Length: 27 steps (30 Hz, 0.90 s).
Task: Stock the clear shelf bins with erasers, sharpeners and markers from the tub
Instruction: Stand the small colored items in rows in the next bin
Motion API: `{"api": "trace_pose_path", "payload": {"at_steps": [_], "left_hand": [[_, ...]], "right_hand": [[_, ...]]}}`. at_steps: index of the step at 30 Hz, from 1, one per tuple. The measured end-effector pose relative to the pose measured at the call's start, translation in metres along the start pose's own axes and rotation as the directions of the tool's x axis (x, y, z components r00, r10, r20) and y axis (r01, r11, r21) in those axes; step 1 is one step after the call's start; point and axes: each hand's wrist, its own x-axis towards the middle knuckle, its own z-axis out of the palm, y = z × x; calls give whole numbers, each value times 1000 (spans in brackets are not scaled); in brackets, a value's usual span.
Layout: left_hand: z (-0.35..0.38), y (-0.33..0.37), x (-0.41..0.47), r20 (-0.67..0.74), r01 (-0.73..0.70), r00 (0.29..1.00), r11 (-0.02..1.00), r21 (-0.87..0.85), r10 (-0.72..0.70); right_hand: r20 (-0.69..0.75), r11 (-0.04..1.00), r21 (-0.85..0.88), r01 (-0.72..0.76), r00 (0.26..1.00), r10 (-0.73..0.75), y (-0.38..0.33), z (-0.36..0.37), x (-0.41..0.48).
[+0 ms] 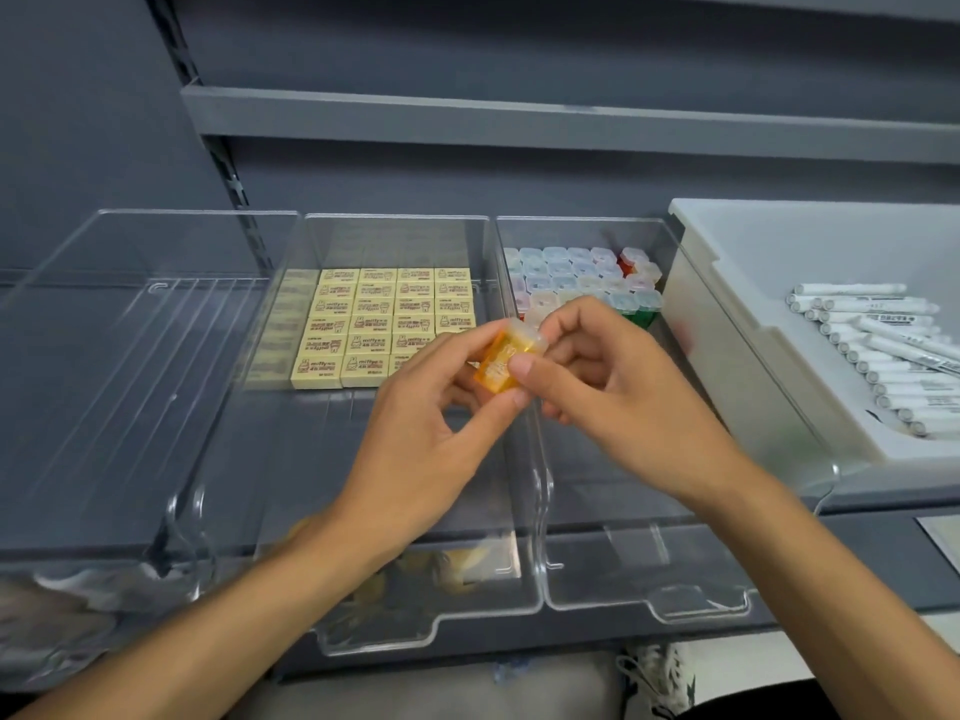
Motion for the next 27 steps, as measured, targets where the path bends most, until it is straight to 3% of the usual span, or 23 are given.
{"api": "trace_pose_path", "payload": {"at_steps": [7, 11, 14, 20, 24, 27], "left_hand": [[11, -4, 7, -23, -79, 996, 994, 81, 81], [10, -6, 10, 51, -113, 993, 960, 258, 104], [7, -6, 11, 97, -77, 994, 934, 348, 45], [4, -6, 9, 172, -55, 984, 863, 502, -37], [2, -6, 12, 196, -73, 980, 856, 512, -34], [1, -8, 13, 199, -66, 979, 869, 490, -38]], "right_hand": [[-51, 982, 190, -15, 998, 25, 5, -6, 1], [-128, 982, 187, -5, 991, 29, 5, -12, 7], [-219, 996, 93, -10, 975, 30, 8, -20, 15], [-424, 980, -105, -170, 899, 111, 43, -21, 36], [-452, 896, -366, -249, 890, 63, 60, -20, 41], [-431, 879, -396, -265, 899, 77, 69, -17, 43]]}}
